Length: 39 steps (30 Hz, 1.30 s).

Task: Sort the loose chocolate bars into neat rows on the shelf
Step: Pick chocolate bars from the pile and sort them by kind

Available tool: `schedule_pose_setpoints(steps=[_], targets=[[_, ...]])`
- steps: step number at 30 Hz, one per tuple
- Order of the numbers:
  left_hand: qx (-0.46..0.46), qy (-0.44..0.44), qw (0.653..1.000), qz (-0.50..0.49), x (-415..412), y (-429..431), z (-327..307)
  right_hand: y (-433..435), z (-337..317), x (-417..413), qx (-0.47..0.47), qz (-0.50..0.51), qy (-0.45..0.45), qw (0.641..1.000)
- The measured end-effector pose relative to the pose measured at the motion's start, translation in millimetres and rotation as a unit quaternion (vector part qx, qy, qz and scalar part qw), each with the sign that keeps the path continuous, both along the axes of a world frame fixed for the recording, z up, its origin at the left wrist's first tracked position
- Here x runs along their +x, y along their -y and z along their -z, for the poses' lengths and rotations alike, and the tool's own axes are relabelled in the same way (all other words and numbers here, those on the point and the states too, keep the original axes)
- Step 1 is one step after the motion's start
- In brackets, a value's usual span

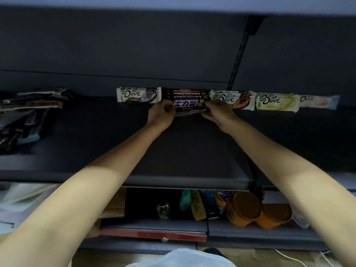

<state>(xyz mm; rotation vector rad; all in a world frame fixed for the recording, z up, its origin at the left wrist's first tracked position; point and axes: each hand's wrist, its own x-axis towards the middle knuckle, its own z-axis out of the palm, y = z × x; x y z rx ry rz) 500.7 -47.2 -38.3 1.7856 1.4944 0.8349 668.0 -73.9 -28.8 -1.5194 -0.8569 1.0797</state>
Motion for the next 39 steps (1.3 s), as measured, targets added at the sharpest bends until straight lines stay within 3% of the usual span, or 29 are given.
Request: schedule_pose_setpoints(steps=[5, 9, 16, 39], targets=[[-0.007, -0.073, 0.995, 0.065, -11, -7, 2, -6, -1, 2, -0.01, 0.006, -0.042, 0.999], [0.024, -0.072, 0.996, 0.052, -18, -13, 1, -8, -5, 4, 0.003, 0.004, -0.094, 0.996], [0.053, -0.037, 0.998, -0.01, -9, -17, 5, -8, 4, 3, -0.009, 0.014, -0.044, 0.999], [-0.02, 0.008, 1.0, 0.006, -6, -37, 7, -12, 17, 3, -0.006, 0.017, 0.028, 0.999]])
